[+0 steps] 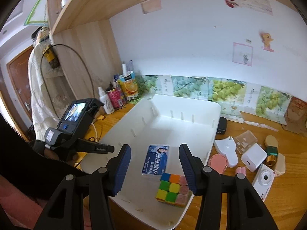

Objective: Organize rigid objects
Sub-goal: 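Open the right gripper to release the cube and withdraw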

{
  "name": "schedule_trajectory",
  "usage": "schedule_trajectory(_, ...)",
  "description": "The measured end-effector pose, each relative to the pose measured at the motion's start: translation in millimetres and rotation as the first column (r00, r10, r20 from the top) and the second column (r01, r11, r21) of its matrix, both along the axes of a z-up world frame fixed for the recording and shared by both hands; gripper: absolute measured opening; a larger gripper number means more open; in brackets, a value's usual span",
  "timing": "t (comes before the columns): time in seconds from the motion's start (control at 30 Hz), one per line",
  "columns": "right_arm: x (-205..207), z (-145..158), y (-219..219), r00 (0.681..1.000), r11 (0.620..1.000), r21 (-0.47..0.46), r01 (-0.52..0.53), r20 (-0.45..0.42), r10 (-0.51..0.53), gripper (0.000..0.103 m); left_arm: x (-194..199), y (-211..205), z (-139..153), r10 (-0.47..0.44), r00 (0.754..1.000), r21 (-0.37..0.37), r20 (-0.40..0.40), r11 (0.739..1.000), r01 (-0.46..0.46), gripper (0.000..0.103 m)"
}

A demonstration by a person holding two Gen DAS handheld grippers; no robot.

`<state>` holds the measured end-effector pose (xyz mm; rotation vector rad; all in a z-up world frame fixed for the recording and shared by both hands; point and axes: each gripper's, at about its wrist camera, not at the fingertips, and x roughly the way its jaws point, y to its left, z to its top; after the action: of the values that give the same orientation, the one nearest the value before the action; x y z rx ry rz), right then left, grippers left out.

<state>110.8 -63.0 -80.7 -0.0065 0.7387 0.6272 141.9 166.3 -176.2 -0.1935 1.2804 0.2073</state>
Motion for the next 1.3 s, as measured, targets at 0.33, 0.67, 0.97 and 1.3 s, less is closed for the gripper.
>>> schedule_trajectory(0.33, 17.4, -5.2, -24.0, 0.987, 0.989, -0.011, 0.148, -0.057, -0.148, 0.053, 0.5, 0.5, -1.1, -0.005, 1.000, -0.006, -0.002, 1.000, 0.005, 0.011)
schedule_trajectory(0.67, 31.6, -18.2, -47.6, 0.948, 0.958, -0.034, 0.286, -0.132, -0.288, 0.065, 1.7, 1.2, -1.5, -0.008, 1.000, -0.014, -0.007, 1.000, 0.007, 0.010)
schedule_trajectory(0.97, 40.3, -32.8, -63.4, 0.903, 0.923, -0.045, 0.382, -0.196, -0.383, 0.078, 3.4, 0.1, -2.4, -0.014, 1.000, -0.008, -0.015, 1.000, 0.014, 0.010)
schedule_trajectory(1.3, 54.0, -52.2, -80.9, 0.838, 0.883, -0.079, 0.462, -0.286, -0.464, 0.081, 5.5, 1.0, -5.4, -0.007, 1.000, -0.015, -0.027, 1.000, 0.007, 0.010)
